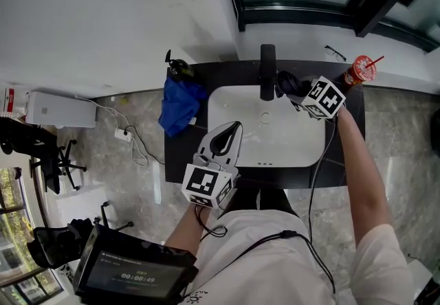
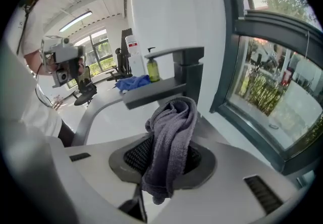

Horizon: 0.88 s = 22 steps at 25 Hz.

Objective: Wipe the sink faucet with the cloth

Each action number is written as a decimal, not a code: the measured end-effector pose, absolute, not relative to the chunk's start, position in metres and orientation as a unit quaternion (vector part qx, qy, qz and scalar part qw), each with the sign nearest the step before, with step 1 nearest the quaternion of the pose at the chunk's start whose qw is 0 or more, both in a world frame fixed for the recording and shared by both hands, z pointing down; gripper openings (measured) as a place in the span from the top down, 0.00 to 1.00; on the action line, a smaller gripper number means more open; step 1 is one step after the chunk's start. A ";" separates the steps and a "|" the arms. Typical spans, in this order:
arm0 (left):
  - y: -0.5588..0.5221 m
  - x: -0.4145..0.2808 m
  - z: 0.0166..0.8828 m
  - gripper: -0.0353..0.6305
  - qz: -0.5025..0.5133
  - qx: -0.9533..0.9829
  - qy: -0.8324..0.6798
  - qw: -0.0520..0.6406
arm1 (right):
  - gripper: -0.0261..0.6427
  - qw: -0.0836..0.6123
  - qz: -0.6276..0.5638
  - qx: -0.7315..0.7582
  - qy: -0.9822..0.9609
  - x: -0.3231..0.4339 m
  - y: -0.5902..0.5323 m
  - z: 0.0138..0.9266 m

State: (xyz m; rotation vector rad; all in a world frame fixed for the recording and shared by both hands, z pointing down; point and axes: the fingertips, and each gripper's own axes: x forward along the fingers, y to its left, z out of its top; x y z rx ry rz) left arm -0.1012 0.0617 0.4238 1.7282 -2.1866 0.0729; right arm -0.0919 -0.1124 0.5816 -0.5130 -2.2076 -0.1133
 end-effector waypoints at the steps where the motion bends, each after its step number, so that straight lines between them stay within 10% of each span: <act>1: 0.061 -0.101 0.424 0.96 0.026 0.611 -0.772 0.175 | 0.81 0.415 -0.051 -0.195 -0.887 -0.103 -0.115 0.577; 22: 0.055 -0.094 0.418 0.96 0.028 0.617 -0.768 0.169 | 0.81 0.389 0.015 -0.351 -0.851 -0.068 -0.022 0.572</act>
